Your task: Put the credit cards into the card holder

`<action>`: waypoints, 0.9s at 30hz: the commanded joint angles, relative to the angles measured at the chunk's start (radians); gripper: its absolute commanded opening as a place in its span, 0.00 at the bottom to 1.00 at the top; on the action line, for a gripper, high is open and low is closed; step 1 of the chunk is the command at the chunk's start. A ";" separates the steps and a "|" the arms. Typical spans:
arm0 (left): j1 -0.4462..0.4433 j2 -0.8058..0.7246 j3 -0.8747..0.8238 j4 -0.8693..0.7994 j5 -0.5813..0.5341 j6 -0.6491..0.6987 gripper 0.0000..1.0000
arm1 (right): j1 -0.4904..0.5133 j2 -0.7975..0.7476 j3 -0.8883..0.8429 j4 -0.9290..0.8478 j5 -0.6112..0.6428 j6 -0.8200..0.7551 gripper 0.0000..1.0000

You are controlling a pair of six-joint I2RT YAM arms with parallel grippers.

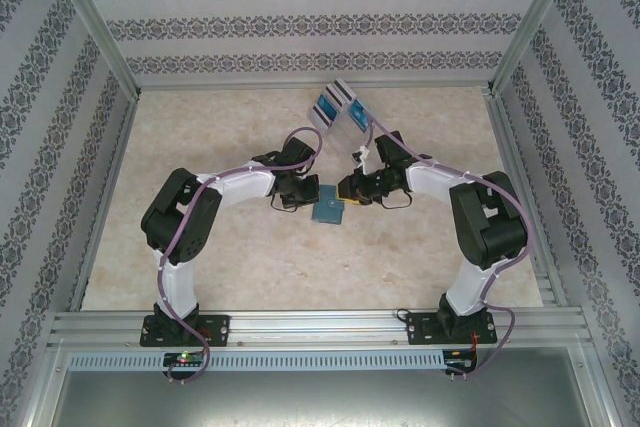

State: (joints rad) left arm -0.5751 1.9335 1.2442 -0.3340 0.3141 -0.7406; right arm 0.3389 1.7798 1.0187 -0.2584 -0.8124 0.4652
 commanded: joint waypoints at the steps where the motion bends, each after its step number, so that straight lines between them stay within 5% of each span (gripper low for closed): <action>1: -0.014 0.014 0.027 -0.036 0.007 0.007 0.00 | 0.027 0.036 0.028 -0.017 -0.027 -0.011 0.26; 27: -0.014 0.013 0.020 -0.031 0.011 0.003 0.00 | 0.040 0.194 0.099 -0.005 0.044 0.012 0.25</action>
State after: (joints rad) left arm -0.5751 1.9339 1.2499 -0.3420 0.3141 -0.7406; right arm 0.3943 1.9350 1.1130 -0.2600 -0.7734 0.4664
